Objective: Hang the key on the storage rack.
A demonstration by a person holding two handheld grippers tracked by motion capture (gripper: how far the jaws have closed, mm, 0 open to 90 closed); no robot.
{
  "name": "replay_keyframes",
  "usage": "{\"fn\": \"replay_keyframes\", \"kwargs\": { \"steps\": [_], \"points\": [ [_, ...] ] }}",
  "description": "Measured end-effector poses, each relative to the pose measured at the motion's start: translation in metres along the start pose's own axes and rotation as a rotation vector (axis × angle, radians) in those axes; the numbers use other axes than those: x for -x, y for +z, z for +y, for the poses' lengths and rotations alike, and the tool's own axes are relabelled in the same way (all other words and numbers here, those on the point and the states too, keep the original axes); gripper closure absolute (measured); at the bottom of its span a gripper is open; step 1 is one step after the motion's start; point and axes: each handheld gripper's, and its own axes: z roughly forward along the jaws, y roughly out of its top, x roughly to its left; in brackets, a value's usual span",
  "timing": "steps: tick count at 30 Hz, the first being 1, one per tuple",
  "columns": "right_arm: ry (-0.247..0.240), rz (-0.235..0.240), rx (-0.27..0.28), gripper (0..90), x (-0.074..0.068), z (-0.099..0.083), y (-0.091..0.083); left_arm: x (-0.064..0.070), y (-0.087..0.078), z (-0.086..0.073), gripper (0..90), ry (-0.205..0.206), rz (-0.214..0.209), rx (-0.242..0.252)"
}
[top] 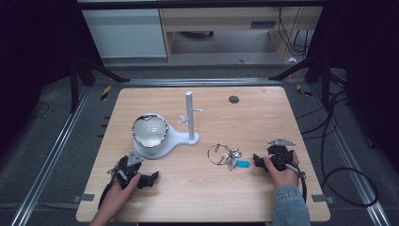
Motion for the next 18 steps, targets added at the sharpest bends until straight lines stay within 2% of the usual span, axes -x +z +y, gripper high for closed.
{"fn": "replay_keyframes", "kwargs": {
  "steps": [18],
  "points": [
    [-0.004,0.012,0.003,1.4,-0.0008,-0.0017,-0.002,0.0005,-0.0001,-0.0001,0.0,-0.004,0.003,0.0]
  ]
}}
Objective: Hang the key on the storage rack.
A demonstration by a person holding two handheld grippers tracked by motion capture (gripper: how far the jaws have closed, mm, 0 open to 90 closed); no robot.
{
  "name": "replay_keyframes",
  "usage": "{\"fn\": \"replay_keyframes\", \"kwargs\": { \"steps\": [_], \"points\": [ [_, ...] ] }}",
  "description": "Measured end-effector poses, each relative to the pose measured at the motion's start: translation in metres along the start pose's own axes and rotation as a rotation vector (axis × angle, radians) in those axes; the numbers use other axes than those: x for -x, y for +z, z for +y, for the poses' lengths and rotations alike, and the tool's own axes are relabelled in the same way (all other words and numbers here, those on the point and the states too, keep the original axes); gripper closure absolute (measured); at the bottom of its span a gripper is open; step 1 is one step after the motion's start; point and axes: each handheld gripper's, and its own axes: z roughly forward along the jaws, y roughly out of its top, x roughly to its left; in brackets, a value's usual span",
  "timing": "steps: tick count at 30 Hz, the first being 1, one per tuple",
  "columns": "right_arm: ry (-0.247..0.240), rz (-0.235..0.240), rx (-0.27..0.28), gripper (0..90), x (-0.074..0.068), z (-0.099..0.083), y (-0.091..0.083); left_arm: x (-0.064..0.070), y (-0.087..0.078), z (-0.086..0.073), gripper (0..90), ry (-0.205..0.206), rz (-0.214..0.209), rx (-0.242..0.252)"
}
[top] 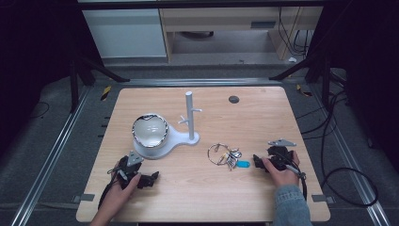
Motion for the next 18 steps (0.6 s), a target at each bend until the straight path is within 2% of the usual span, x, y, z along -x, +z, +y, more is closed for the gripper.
{"fn": "replay_keyframes", "kwargs": {
  "steps": [5,9,10,15,16,17,18],
  "points": [
    [-0.007,0.008,0.011,6.5,0.0,0.0,-0.001,0.0,0.0,0.0,0.0,0.0,0.0,0.0],
    [-0.017,0.019,0.018,19.9,-0.002,0.003,-0.004,0.0,0.0,0.0,0.0,-0.001,0.003,-0.002],
    [-0.024,0.025,0.025,20.5,-0.003,0.005,-0.005,0.0,0.0,0.0,0.0,-0.002,0.003,-0.002],
    [-0.114,0.088,0.016,32.4,-0.01,0.023,-0.015,0.0,0.0,0.0,0.0,-0.004,0.003,0.0],
    [-0.114,0.088,0.016,32.4,-0.01,0.023,-0.015,0.0,0.0,0.0,0.0,-0.004,0.003,0.0],
    [-0.12,0.111,0.013,35.3,-0.011,0.027,-0.017,0.0,0.0,0.0,0.0,-0.004,0.003,0.0],
    [-0.166,0.142,-0.004,38.9,-0.013,0.036,-0.019,0.0,0.0,0.0,0.0,-0.002,0.002,0.0]
  ]
}}
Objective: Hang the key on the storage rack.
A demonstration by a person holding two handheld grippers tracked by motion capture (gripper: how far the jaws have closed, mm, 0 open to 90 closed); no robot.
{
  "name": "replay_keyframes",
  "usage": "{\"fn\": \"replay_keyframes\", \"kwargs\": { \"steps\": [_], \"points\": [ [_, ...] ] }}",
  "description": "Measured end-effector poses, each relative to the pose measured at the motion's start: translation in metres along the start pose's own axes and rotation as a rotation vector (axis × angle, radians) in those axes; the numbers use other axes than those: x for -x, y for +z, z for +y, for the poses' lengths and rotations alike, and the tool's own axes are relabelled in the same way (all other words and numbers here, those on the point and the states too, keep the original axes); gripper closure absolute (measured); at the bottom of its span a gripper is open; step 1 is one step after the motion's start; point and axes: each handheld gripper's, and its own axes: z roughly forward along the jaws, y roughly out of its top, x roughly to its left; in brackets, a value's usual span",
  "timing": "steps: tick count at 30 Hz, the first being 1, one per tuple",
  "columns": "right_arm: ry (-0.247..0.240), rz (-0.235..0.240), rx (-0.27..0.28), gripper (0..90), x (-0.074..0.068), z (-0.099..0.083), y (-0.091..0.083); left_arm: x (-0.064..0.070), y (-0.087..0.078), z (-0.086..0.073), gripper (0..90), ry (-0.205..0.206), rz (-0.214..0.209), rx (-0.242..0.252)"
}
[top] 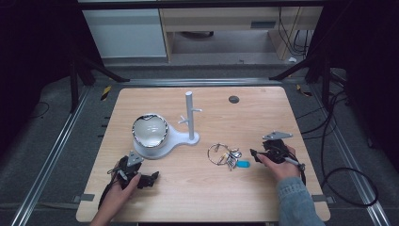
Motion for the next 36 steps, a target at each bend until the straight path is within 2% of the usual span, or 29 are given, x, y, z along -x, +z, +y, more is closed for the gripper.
{"fn": "replay_keyframes", "kwargs": {
  "steps": [3,4,5,9,12,16,20,24,33,36],
  "points": [
    [-0.053,0.05,-0.041,48.4,-0.004,0.012,0.001,0.0,0.0,0.0,0.0,0.0,-0.001,0.002],
    [-0.053,0.05,-0.041,48.4,-0.004,0.012,0.001,0.0,0.0,0.0,0.0,0.0,-0.001,0.002],
    [-0.095,0.087,-0.061,56.3,-0.008,0.02,0.002,0.0,0.0,0.0,0.0,0.0,0.0,-0.001],
    [-0.162,0.132,-0.1,67.2,-0.018,0.032,0.006,0.0,0.0,0.0,0.0,0.0,0.0,0.0],
    [-0.185,0.184,-0.128,71.7,-0.029,0.039,0.008,0.0,0.0,0.0,0.0,0.0,0.0,0.001],
    [-0.242,0.213,-0.172,76.1,-0.045,0.045,0.014,0.0,0.0,0.0,0.0,0.0,-0.002,0.002],
    [-0.292,0.225,-0.238,79.5,-0.058,0.048,0.023,0.0,0.0,0.0,0.0,0.0,-0.001,0.002],
    [-0.319,0.218,-0.291,81.4,-0.062,0.048,0.032,0.0,0.0,0.0,0.0,0.0,-0.002,0.002],
    [-0.336,0.223,-0.369,84.8,-0.063,0.044,0.043,0.0,0.0,0.0,0.0,0.002,-0.003,0.002],
    [-0.329,0.226,-0.372,85.3,-0.062,0.045,0.045,0.0,0.0,0.0,0.0,0.002,-0.003,0.002]
  ]
}}
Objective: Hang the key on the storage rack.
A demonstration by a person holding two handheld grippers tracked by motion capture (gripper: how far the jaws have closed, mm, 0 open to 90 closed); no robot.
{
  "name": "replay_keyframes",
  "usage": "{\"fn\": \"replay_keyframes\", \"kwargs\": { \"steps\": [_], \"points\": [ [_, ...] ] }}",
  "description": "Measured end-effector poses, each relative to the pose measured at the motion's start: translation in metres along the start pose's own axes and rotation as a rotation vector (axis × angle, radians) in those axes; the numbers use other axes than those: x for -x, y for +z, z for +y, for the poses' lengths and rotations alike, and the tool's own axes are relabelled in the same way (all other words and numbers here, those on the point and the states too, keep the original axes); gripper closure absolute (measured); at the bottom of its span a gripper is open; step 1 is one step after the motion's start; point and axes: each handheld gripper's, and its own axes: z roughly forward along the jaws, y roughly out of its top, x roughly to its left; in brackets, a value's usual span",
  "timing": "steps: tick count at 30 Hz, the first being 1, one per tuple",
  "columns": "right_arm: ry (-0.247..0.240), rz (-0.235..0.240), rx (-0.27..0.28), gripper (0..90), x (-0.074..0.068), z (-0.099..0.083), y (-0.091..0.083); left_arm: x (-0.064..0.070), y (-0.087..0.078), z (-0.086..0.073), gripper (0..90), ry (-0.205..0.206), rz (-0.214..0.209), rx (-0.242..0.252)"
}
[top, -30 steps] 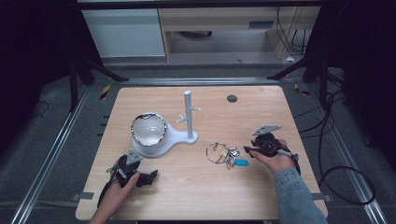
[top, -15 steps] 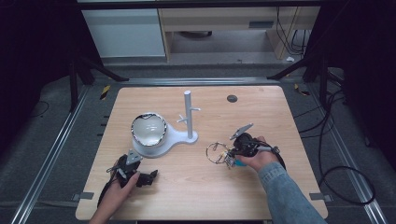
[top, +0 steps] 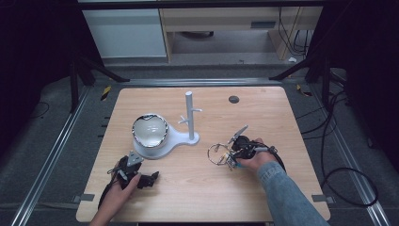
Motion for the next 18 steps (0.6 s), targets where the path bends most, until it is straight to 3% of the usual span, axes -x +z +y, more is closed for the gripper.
{"fn": "replay_keyframes", "kwargs": {
  "steps": [18],
  "points": [
    [0.001,0.034,-0.063,88.6,0.006,0.011,0.002,0.0,0.0,0.0,0.0,0.002,-0.002,0.001]
  ]
}}
